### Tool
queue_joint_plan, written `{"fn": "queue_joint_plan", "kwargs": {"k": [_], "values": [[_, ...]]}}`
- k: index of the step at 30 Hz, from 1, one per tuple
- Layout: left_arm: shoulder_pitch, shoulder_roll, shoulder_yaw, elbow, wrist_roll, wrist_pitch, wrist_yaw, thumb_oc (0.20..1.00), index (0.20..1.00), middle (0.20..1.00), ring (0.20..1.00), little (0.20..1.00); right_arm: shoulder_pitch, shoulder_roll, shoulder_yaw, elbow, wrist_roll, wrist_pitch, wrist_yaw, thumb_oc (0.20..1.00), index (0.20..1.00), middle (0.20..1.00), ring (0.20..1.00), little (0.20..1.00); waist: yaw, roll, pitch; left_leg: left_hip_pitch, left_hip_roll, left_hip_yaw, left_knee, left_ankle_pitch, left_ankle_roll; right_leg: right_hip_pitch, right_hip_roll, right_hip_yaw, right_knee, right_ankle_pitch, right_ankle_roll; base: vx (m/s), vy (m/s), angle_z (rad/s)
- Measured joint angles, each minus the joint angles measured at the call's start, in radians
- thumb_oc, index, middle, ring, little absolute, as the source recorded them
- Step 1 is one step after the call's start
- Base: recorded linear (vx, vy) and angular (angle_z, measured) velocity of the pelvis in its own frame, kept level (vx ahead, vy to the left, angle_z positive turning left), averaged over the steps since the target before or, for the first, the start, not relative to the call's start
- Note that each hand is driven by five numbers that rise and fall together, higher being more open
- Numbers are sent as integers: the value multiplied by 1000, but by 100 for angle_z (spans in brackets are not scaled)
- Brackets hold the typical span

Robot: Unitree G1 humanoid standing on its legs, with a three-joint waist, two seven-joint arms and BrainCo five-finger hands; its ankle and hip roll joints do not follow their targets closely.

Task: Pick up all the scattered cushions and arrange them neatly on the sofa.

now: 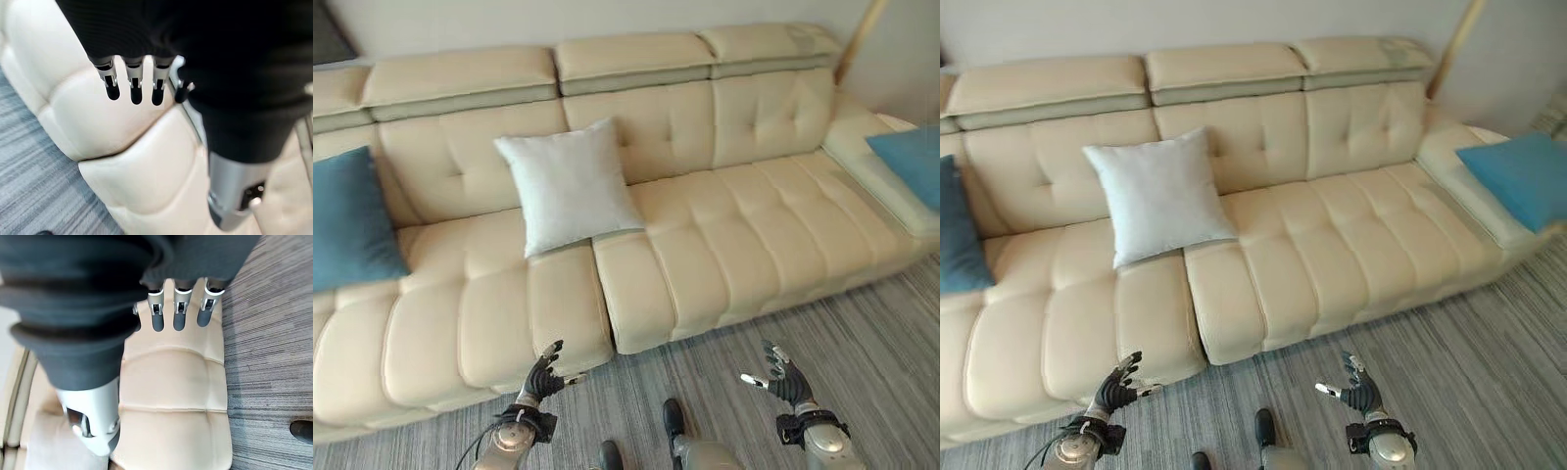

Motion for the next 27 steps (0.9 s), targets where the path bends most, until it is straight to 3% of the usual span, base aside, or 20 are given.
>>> {"fn": "queue_joint_plan", "kwargs": {"k": [1, 2, 3, 4, 5, 7, 8, 9, 10, 12, 13, 15, 17, 19, 20, 21, 23, 24, 25, 27], "values": [[-12, -6, -1, -6, 0, 0, -1, 1000, 1000, 1000, 1000, 1000, 2, 1, 2, 10, 7, 2, 0, 1000, 1000, 1000, 1000, 1000, -11, 3, 1, -5, 9, 28, -4, 12, 3, -27, 0, -56, 79, -87, -35, -35, -72, -105], [-12, 0, 0, -37, 0, 0, -2, 1000, 1000, 1000, 1000, 1000, -10, 3, 12, 17, 8, 14, 0, 1000, 1000, 1000, 1000, 1000, 0, 7, 3, -7, 36, 98, -3, 18, -4, -69, -8, -187, 183, -160, -95, 76, -82, -124], [-6, 10, -6, -63, 0, -1, -4, 1000, 1000, 1000, 1000, 1000, -21, 2, 28, 10, 9, 17, 0, 1000, 1000, 1000, 1000, 1000, 10, 23, 10, -6, 63, 165, 1, 19, -5, -84, -31, -317, 249, -197, -122, 87, -82, -150], [-5, 19, -21, -71, 0, 0, -5, 1000, 1000, 1000, 1000, 1000, -25, 1, 33, 1, 9, 18, 0, 1000, 1000, 1000, 1000, 1000, 21, 29, 13, -5, 79, 205, 4, 19, -5, -80, -60, -420, 278, -224, -133, 99, -100, -193], [6, 28, -32, -78, 1, 0, -22, 1000, 1000, 1000, 1000, 1000, -31, 0, 38, -27, 8, 17, 1, 1000, 1000, 1000, 1000, 1000, 57, 45, 18, 10, 109, 261, 10, -4, -11, -44, -130, -563, 309, -273, -116, 34, -144, -169], [1, 27, -33, -79, 2, 1, -31, 1000, 1000, 1000, 1000, 1000, -24, 0, 35, -35, 8, 18, 0, 1000, 1000, 1000, 1000, 1000, 48, 21, 10, 24, 110, 271, 22, -18, -28, 25, -187, -564, 262, -286, -110, 62, -163, -97], [6, 29, -32, -79, 2, 1, -34, 1000, 1000, 1000, 1000, 1000, -21, 0, 39, -36, 7, 20, 2, 1000, 1000, 1000, 1000, 1000, 48, 20, 10, 36, 120, 318, 26, -13, -50, 46, -215, -609, 261, -311, -119, 126, -193, -116], [31, 44, -28, -77, 2, 5, -43, 1000, 1000, 1000, 1000, 1000, -22, 2, 62, -51, 6, 20, 7, 1000, 1000, 1000, 1000, 1000, 80, -6, -7, 54, 130, 364, 46, -22, -80, 61, -229, -647, 252, -311, -125, 164, -229, -119], [33, 48, -29, -63, 3, 9, -47, 1000, 1000, 1000, 1000, 1000, -21, -1, 71, -60, 6, 18, 13, 1000, 1000, 1000, 1000, 1000, 80, -9, -10, 52, 136, 338, 65, -27, -91, 84, -218, -643, 220, -238, -162, 188, -288, -111], [26, 27, -44, -50, 5, 20, -60, 1000, 1000, 1000, 1000, 1000, -4, -21, 68, -72, 6, 19, 17, 1000, 1000, 1000, 1000, 1000, 54, 26, -9, 43, 171, 230, 86, -17, -109, 101, -166, -612, 202, -250, -173, 176, -349, -27], [17, 6, -53, -32, 5, 20, -66, 1000, 1000, 1000, 1000, 1000, 19, -35, 63, -74, 7, 19, 22, 1000, 1000, 1000, 1000, 1000, 49, 48, -14, 27, 209, 181, 141, -9, -128, 109, -143, -596, 204, -269, -182, 153, -375, -31], [1, -5, -70, -27, 4, 19, -68, 1000, 1000, 1000, 1000, 1000, 30, -49, 64, -73, 7, 19, 26, 1000, 1000, 1000, 1000, 1000, 37, 52, -11, -16, 252, 146, 256, 5, -139, 110, -122, -584, 212, -296, -197, 152, -320, -8], [-28, -8, -71, -20, 3, 18, -67, 1000, 1000, 1000, 1000, 1000, 36, -52, 64, -73, 7, 20, 26, 1000, 1000, 1000, 1000, 1000, 31, 28, 1, -115, 324, 64, 496, 31, -144, 135, -83, -546, 184, -318, -228, 134, -194, -18], [-11, -11, -72, -14, 3, 19, -65, 1000, 1000, 1000, 1000, 1000, 15, -57, 68, -73, 12, 19, 23, 1000, 1000, 1000, 1000, 1000, 53, 18, 11, -173, 338, -74, 649, 44, -184, 176, -46, -498, 131, -329, -276, 121, -63, -77], [-2, -14, -77, -12, 3, 18, -65, 1000, 1000, 1000, 1000, 1000, 9, -57, 67, -78, 15, 19, 20, 1000, 1000, 1000, 1000, 1000, 58, 6, 11, -204, 281, -148, 652, -1, -201, 178, -44, -467, 112, -321, -284, 224, -39, -74], [-4, -19, -79, -6, 2, 18, -65, 1000, 1000, 1000, 1000, 1000, -4, -60, 66, -86, 15, 19, 16, 1000, 1000, 1000, 1000, 1000, 69, 3, 13, -211, 200, -205, 568, -38, -191, 179, -51, -441, 109, -319, -284, 270, -45, -74], [-2, -30, -80, -2, 3, 18, -63, 1000, 1000, 1000, 1000, 1000, -17, -74, 74, -78, 15, 19, 16, 1000, 1000, 1000, 1000, 1000, 87, -2, 26, -246, 117, -229, 359, -41, -166, 201, -30, -401, 68, -316, -282, 245, -31, -70], [-1, -33, -80, -1, 3, 19, -63, 1000, 1000, 1000, 1000, 1000, -15, -74, 75, -69, 15, 20, 14, 1000, 1000, 1000, 1000, 1000, 93, 2, 27, -256, 95, -230, 283, -22, -160, 229, -16, -407, 48, -280, -280, 317, -7, -62], [4, -33, -80, -1, 3, 19, -60, 1000, 1000, 1000, 1000, 1000, -15, -75, 79, -57, 15, 19, 14, 1000, 1000, 1000, 1000, 1000, 105, 4, 30, -290, 86, -239, 244, -6, -159, 256, 8, -394, 27, -302, -256, 406, -1, -37], [8, -35, -74, 7, 3, 20, -57, 1000, 1000, 1000, 1000, 1000, -13, -74, 88, -37, 15, 19, 12, 1000, 1000, 1000, 1000, 1000, 107, 22, 31, -323, 59, -333, 135, 30, -177, 315, 53, -376, -15, -336, -277, 327, 47, -41]]}}
